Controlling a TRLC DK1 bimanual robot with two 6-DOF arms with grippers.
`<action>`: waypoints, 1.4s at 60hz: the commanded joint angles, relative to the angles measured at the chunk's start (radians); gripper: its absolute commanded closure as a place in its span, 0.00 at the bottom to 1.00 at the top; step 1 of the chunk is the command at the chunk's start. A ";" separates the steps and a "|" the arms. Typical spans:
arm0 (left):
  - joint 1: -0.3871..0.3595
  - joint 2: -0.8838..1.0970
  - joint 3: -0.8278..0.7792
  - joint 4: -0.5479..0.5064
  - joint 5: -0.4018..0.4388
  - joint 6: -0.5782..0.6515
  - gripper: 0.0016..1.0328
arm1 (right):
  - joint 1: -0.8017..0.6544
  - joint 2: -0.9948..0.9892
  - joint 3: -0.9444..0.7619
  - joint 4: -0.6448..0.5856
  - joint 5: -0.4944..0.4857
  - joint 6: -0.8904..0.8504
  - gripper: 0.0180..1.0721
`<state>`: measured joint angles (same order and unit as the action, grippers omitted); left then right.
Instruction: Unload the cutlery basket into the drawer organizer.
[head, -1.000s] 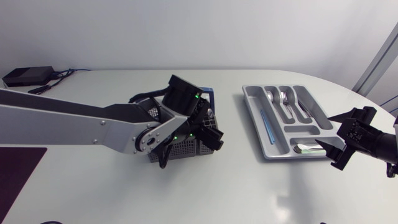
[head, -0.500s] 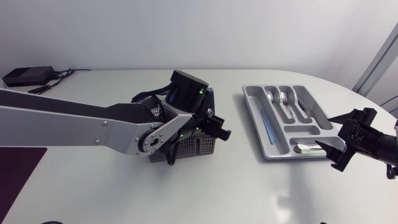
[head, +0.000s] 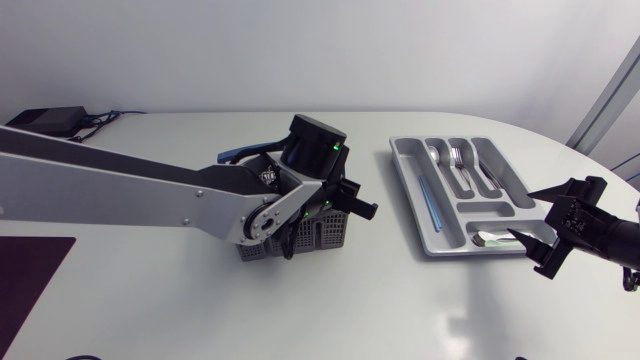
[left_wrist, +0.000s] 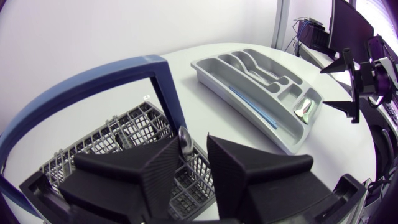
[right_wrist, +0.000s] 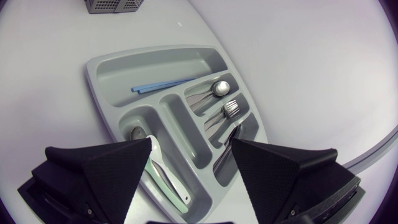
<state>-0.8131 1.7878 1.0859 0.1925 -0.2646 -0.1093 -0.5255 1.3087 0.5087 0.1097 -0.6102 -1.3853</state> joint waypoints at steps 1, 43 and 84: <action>-0.004 0.015 0.031 -0.001 -0.008 -0.030 0.80 | -0.010 0.020 -0.013 0.007 -0.013 -0.018 0.12; -0.001 -0.090 0.017 -0.067 0.001 -0.052 0.56 | -0.016 0.073 -0.012 0.035 -0.016 -0.034 0.12; 0.055 0.027 0.088 -0.117 0.107 -0.070 0.78 | -0.041 0.124 -0.012 0.050 -0.037 -0.067 0.12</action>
<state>-0.7612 1.7901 1.1400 0.0795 -0.1646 -0.1577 -0.5587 1.4086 0.5087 0.1478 -0.6361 -1.4250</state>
